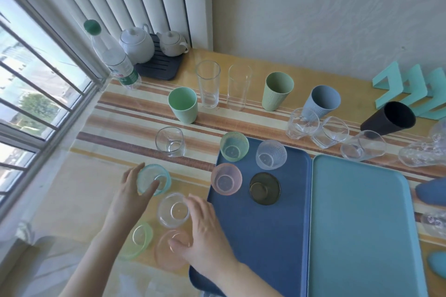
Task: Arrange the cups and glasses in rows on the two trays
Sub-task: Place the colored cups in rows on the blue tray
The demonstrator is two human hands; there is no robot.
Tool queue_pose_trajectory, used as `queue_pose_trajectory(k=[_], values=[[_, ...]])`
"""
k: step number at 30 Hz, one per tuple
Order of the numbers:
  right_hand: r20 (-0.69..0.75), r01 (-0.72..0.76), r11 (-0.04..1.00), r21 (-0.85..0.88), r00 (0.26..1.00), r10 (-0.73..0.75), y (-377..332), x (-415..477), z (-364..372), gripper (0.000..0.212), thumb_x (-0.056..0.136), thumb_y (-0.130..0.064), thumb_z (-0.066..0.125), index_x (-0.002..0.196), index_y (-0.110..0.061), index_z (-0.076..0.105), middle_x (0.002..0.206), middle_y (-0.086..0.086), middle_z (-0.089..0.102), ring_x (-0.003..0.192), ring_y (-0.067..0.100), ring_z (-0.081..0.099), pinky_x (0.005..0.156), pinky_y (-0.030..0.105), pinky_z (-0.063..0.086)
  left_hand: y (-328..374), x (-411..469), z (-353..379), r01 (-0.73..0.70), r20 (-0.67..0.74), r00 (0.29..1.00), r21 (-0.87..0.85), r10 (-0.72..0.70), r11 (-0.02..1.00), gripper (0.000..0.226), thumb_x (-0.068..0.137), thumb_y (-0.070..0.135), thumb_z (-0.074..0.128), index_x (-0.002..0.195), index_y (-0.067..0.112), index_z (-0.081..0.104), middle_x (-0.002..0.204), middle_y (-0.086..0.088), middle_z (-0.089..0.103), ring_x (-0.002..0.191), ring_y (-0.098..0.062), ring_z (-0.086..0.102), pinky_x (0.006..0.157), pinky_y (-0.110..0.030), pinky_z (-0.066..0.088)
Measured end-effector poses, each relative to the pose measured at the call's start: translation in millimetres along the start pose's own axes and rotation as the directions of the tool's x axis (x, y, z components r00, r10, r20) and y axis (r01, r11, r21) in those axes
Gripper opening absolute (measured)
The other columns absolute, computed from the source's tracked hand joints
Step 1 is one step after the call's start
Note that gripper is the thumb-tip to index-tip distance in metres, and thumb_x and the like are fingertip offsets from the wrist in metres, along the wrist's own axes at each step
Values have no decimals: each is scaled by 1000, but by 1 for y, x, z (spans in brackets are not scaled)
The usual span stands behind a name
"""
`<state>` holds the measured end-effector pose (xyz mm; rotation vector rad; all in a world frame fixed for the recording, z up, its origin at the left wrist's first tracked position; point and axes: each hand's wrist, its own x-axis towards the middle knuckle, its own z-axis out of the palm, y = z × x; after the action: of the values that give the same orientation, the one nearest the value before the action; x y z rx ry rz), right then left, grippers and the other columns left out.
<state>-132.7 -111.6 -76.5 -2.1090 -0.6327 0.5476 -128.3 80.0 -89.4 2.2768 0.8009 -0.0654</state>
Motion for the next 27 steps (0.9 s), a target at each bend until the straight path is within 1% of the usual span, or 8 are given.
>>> queue_pose_trajectory(k=[4, 8, 9, 13, 17, 21, 23, 27], values=[[70, -96, 995, 1, 993, 95, 6, -20, 16, 97, 68, -49, 69, 142, -21, 13, 143, -7, 19, 132, 8, 18, 107, 17, 18, -1, 6, 9, 34, 90, 995, 0, -34, 999, 75, 73, 34, 75, 136, 29, 34, 133, -4, 41, 119, -24, 48, 92, -39, 39], [5, -105, 994, 22, 994, 105, 8, -35, 42, 105, 56, -48, 66, 132, -41, -5, 139, -24, -5, 131, -11, 0, 104, 13, 16, -3, 14, 14, 41, 82, 996, -3, -41, 999, 77, 67, 29, 80, 131, 25, 37, 127, -6, 44, 117, -24, 49, 91, -39, 40], [2, -115, 993, -6, 993, 115, 10, -40, 49, 107, 52, -50, 67, 133, -40, -2, 141, -24, -5, 131, -13, 2, 103, 12, 17, -3, 15, 15, 48, 72, 996, -2, -48, 999, 76, 67, 29, 81, 130, 25, 38, 126, -5, 45, 116, -23, 50, 92, -39, 40], [-13, -178, 976, -123, 984, 177, 13, -47, 69, 115, 30, -62, 70, 129, -18, 30, 132, -4, 31, 116, 4, 37, 87, 13, 37, -5, 17, 17, 60, 37, 998, -25, -59, 998, 72, 67, 31, 80, 127, 27, 40, 118, 0, 45, 114, -22, 51, 92, -39, 42], [-100, -210, 977, -34, 973, 206, 17, -38, 76, 102, 31, -43, 77, 120, -15, 36, 116, -12, 33, 97, 2, 43, 77, 8, 38, -6, 15, 18, 56, 31, 998, -25, -56, 998, 71, 67, 31, 80, 126, 29, 40, 119, 0, 46, 113, -20, 52, 92, -38, 41], [-104, -314, 946, -79, 946, 306, 12, -37, 71, 96, 25, -48, 71, 114, -24, 44, 104, -21, 36, 84, -4, 52, 67, 2, 38, -8, 16, 15, 59, 30, 998, -37, -58, 998, 71, 67, 30, 80, 127, 28, 41, 119, 0, 47, 113, -20, 52, 93, -39, 42], [-140, -326, 942, -83, 940, 313, 14, -39, 73, 92, 31, -49, 67, 116, -28, 40, 105, -23, 36, 88, -5, 53, 71, 2, 38, -7, 15, 9, 63, 23, 998, -45, -62, 997, 71, 67, 28, 80, 127, 29, 41, 122, -1, 47, 114, -21, 52, 92, -40, 42], [-67, -301, 948, 101, 949, 308, 12, -52, 50, 74, 53, -42, 60, 116, -44, 22, 111, -23, 39, 104, -3, 45, 82, 11, 37, 10, 8, -13, 36, -26, 999, -50, -37, 998, 73, 68, 22, 81, 129, 28, 40, 125, -3, 47, 117, -22, 51, 87, -39, 40]])
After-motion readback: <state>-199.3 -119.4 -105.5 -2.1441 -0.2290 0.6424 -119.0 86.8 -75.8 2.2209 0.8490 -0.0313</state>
